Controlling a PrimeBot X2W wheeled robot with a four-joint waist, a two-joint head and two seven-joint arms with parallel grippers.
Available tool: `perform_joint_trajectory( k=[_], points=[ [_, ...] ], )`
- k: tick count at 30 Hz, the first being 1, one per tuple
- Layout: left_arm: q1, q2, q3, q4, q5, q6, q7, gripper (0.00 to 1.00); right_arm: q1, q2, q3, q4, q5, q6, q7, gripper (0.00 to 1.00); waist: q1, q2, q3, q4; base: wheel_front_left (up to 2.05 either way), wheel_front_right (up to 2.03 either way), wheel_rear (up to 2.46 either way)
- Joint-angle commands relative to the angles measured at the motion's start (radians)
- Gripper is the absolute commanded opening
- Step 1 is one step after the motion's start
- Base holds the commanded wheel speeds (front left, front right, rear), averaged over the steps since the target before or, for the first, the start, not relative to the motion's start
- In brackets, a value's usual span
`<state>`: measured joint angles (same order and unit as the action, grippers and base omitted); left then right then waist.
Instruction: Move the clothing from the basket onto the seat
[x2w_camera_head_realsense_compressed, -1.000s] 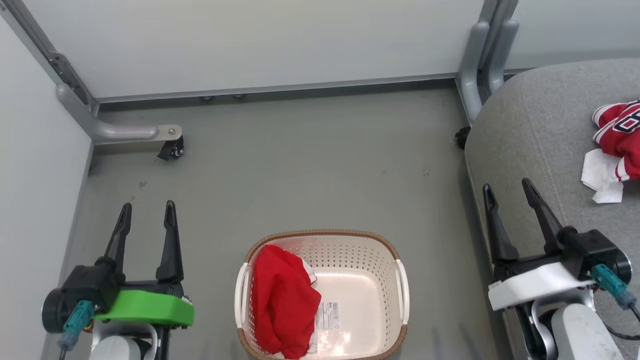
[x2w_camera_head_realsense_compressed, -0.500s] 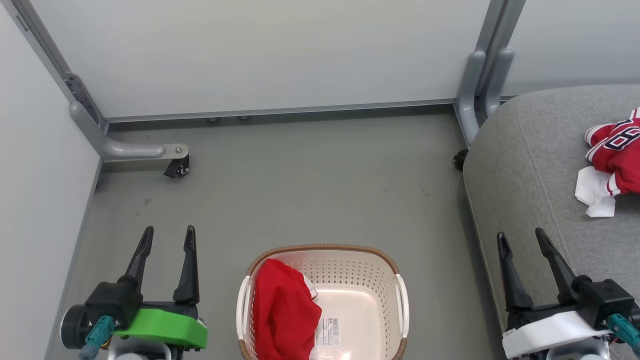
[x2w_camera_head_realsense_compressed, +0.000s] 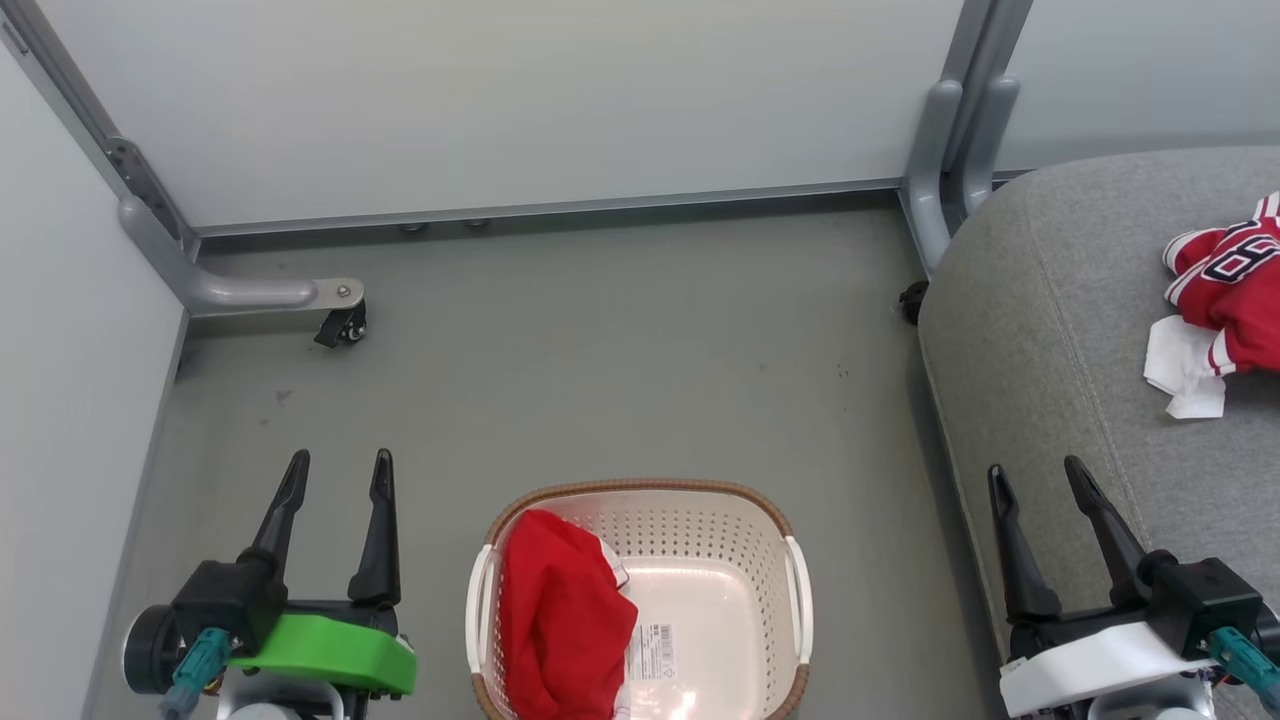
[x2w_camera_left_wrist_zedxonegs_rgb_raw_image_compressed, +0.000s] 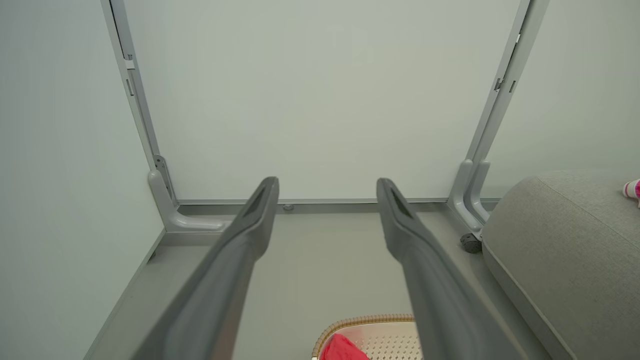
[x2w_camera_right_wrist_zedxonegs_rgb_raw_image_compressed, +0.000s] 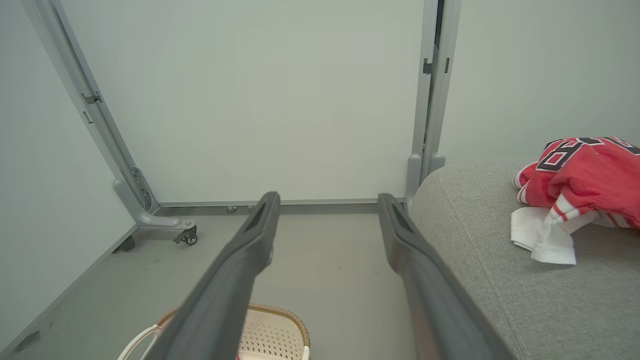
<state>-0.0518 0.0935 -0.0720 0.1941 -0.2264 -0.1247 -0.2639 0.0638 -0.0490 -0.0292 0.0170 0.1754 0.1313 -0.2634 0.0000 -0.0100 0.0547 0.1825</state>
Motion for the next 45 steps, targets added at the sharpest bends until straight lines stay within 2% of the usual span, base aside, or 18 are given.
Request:
perform_joint_trajectory(
  k=[1,8,18,24,30,39,45],
  points=[
    [-0.016,0.0,0.001,0.001,0.008,-0.007,-0.001,1.0,-0.012,-0.003,0.001,0.001,0.001,-0.001,-0.002,1.0,0.0,0.01,0.003,-0.002,0.0,0.0,0.0],
    [-0.059,0.019,-0.031,0.012,0.01,-0.006,-0.001,1.0,-0.044,-0.003,0.015,0.0,-0.001,-0.001,-0.002,1.0,0.0,0.01,0.039,-0.019,0.0,0.0,0.0],
    [-0.276,0.117,-0.202,0.085,-0.056,-0.006,-0.001,1.0,-0.161,-0.003,0.074,-0.021,-0.022,-0.001,-0.002,1.0,0.0,0.01,0.182,-0.079,0.0,0.0,0.0],
    [-0.433,0.195,-0.354,0.21,-0.069,-0.006,-0.001,1.0,-0.269,-0.003,0.117,-0.039,-0.038,-0.001,-0.002,1.0,0.0,0.01,0.308,-0.131,0.0,0.0,0.0],
    [-0.559,0.248,-0.518,0.34,-0.1,-0.006,-0.001,1.0,-0.358,-0.003,0.149,-0.056,-0.046,-0.001,-0.002,1.0,0.0,0.01,0.424,-0.179,0.0,0.0,0.0],
    [-0.715,0.296,-0.824,0.549,-0.151,-0.005,-0.001,1.0,-0.477,-0.002,0.183,-0.082,-0.067,-0.001,-0.002,1.0,0.0,0.01,0.592,-0.233,0.0,0.0,0.0],
    [-0.806,0.305,-1.009,0.674,-0.202,-0.005,0.004,1.0,-0.533,-0.002,0.205,-0.101,-0.073,-0.001,-0.002,1.0,0.0,0.01,0.685,-0.266,0.0,0.0,0.0]
  ],
)
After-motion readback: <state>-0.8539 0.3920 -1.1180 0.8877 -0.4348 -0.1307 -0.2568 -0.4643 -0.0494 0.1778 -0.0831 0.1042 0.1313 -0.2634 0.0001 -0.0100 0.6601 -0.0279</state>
